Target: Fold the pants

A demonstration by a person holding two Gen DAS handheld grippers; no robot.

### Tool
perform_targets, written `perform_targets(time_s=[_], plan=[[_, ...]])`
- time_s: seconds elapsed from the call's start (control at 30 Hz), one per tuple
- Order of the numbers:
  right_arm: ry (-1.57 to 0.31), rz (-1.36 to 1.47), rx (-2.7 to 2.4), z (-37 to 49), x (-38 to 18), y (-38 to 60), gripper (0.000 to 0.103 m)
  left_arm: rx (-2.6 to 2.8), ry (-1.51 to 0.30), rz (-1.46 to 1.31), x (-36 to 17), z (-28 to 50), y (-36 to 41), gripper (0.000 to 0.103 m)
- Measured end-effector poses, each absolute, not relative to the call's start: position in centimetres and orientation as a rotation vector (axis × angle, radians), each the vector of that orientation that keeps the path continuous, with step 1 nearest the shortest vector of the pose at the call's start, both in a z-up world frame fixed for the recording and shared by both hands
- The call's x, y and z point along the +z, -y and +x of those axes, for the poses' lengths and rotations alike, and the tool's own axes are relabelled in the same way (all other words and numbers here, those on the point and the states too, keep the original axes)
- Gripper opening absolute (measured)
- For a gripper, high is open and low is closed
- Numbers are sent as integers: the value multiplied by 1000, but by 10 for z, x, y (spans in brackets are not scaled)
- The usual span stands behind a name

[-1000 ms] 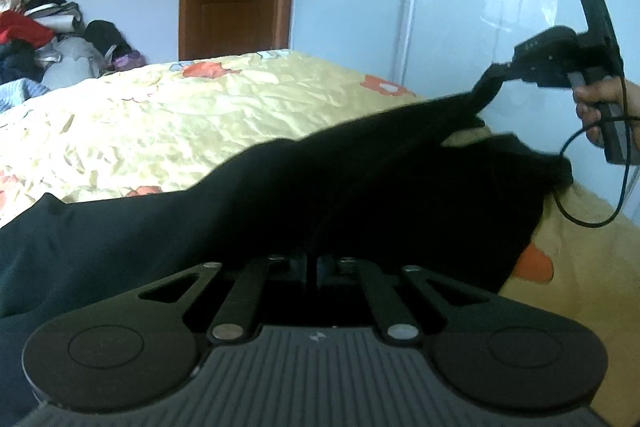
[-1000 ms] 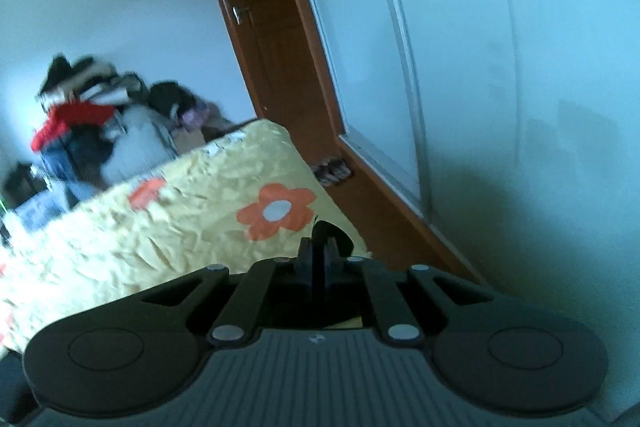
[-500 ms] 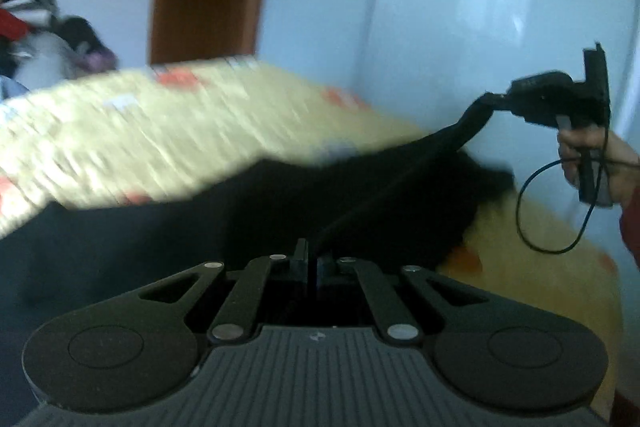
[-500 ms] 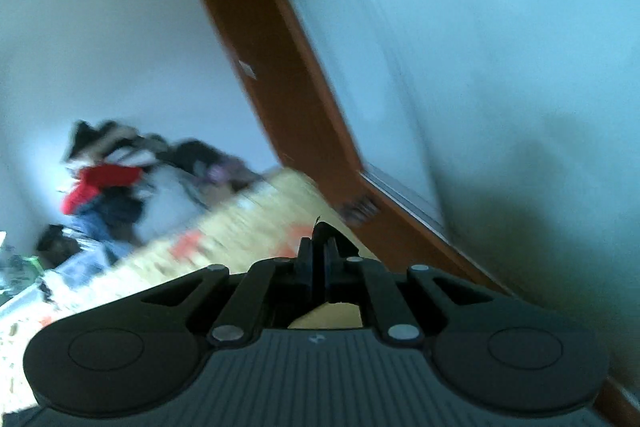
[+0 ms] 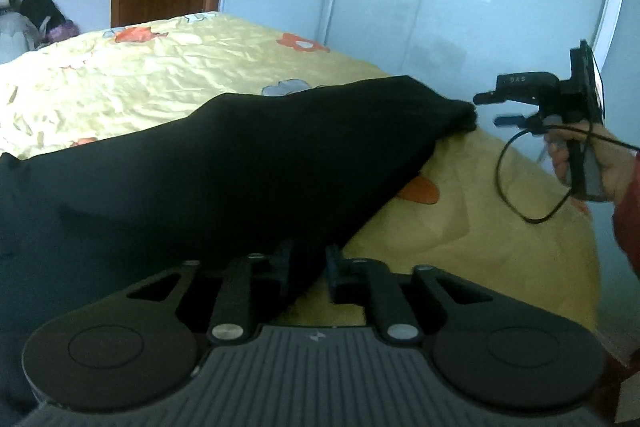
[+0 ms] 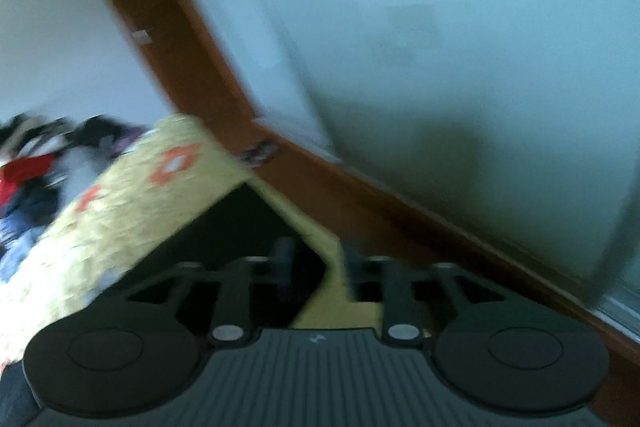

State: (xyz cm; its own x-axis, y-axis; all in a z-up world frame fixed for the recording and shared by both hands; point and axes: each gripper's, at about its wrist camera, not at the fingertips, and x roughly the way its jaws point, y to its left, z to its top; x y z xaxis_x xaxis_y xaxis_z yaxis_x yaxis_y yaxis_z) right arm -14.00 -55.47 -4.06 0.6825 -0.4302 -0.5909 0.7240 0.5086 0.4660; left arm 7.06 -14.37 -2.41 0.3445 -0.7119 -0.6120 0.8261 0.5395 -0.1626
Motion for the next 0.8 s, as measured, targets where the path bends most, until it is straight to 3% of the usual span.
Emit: perform_targets(time_s=[0.03,0.17,0.23,0.3,0.43,0.57,0.8], plan=[[-395,783,-698,-148,-41,552,76,-1010,-688,184,-22,69,141,37],[-361,924,-547,-149,-49,542,76,-975,-598,169,-3,58,128,56],[-363,978,-519,-145,-58,540,77,-925,-545,167,4,55,120,75],[-348,1038,-502,-142,-67,541,77,-840,-481,183,8,53,110,81],[-312,1027,-537,-135,-67,540,76,-656,-438,233,4,61,93,84],[-309,614,-665,-114,-27,512,77,-505,-497,213,-4,81,73,84],[-559,156,-197,16,0,417,86,-402,-619,49,-3,119,52,84]])
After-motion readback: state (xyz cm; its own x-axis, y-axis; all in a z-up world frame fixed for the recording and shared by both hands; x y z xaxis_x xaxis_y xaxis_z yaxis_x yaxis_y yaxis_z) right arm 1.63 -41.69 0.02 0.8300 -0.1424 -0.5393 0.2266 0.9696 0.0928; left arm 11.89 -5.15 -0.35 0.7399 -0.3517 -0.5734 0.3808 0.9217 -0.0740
